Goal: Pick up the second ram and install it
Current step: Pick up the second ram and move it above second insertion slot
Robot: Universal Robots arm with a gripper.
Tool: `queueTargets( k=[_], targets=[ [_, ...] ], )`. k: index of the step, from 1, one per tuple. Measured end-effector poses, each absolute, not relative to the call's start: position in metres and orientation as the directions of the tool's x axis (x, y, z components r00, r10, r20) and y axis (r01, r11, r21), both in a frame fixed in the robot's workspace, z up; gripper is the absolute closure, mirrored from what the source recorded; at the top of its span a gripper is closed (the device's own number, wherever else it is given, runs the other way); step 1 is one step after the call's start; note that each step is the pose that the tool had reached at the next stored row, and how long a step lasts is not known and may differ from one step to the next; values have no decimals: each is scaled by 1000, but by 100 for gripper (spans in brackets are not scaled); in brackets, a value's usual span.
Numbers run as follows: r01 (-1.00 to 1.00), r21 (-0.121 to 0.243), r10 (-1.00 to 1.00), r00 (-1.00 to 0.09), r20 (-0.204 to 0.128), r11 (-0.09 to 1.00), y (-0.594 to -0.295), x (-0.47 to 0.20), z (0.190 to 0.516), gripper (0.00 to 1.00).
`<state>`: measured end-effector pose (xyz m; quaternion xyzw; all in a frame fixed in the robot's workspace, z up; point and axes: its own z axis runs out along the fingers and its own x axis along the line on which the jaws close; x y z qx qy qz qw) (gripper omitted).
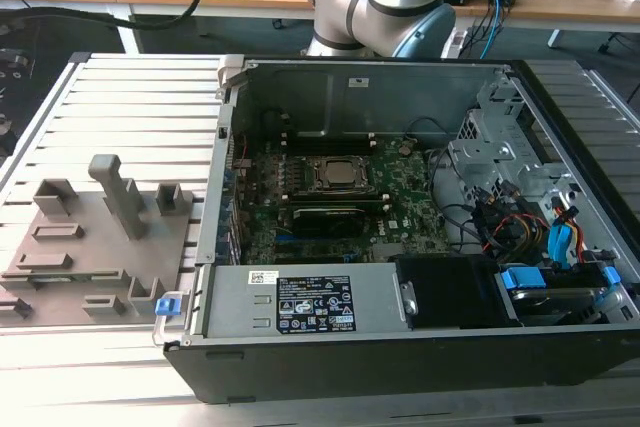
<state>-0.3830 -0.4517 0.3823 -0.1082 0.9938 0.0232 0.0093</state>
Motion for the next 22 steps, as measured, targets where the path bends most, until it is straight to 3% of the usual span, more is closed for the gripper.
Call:
queueTargets(
  k=[22],
  targets=[
    [-629, 44, -629, -777, -23, 776, -452, -383, 382, 89]
  ],
)
